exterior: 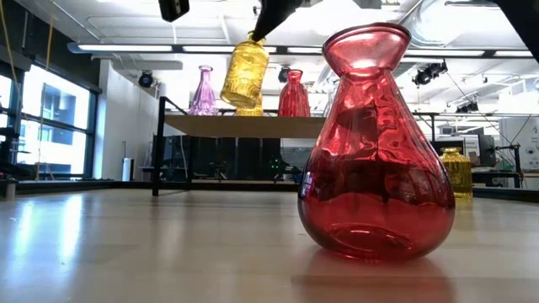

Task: Sort vases onto shelf
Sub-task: Put the bottom yellow vase on the shelf and align it with the other yellow vase

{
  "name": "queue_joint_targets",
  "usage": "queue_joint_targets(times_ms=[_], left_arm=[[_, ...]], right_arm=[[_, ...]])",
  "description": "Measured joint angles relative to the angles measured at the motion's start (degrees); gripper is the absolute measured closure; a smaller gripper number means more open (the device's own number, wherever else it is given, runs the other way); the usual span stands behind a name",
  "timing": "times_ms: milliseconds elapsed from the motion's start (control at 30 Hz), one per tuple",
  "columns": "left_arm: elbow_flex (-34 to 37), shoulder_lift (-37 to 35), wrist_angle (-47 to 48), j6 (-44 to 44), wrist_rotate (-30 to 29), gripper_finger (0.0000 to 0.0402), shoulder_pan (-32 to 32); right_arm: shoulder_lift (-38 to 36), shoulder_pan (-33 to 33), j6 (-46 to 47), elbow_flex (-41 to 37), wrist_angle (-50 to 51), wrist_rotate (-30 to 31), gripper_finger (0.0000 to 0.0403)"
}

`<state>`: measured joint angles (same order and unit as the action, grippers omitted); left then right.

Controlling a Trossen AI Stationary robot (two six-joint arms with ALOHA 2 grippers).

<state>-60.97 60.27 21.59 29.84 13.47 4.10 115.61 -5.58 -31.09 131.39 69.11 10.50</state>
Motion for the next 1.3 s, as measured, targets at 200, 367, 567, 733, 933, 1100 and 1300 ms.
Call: queue_joint_targets(times_ms=[200,367,567,733,933,1100,1300], left_arm=[[0.0,0.0,0.1,-0.1,-0.8,0.0399,0.0],[0.0,0.0,0.1,-0.5,-2.2,0.0399,0.0],[0.1,-1.9,1.9,-5.6,-3.6,0.0399,0.0],[0.0,-8.7,10.2,-9.8,-11.4,0.0399,-0.1],[3.3,-17.0,12.5,-12.6,-19.6,0.0399,-2.1],[16.6,-27.5,3.3,-14.0,-21.3,0.0399,-3.4],[30.5,-38.7,-5.5,-14.1,-20.6,0.0399,-3.3]], right_arm=[[0.0,-0.7,-8.0,0.0,-2.4,1.7,0.0402],[0.0,-2.3,-11.0,0.0,-2.0,1.1,0.0402],[0.0,-4.6,-11.4,0.0,-2.1,0.5,0.0402],[0.0,-5.1,-14.0,0.0,-2.3,0.3,0.0402],[0.0,-5.1,-14.2,0.0,-5.1,0.2,0.0402],[0.0,-5.1,-13.9,0.0,-5.3,0.3,0.0402],[0.0,-5.1,-13.9,0.0,-5.3,0.3,0.0402]])
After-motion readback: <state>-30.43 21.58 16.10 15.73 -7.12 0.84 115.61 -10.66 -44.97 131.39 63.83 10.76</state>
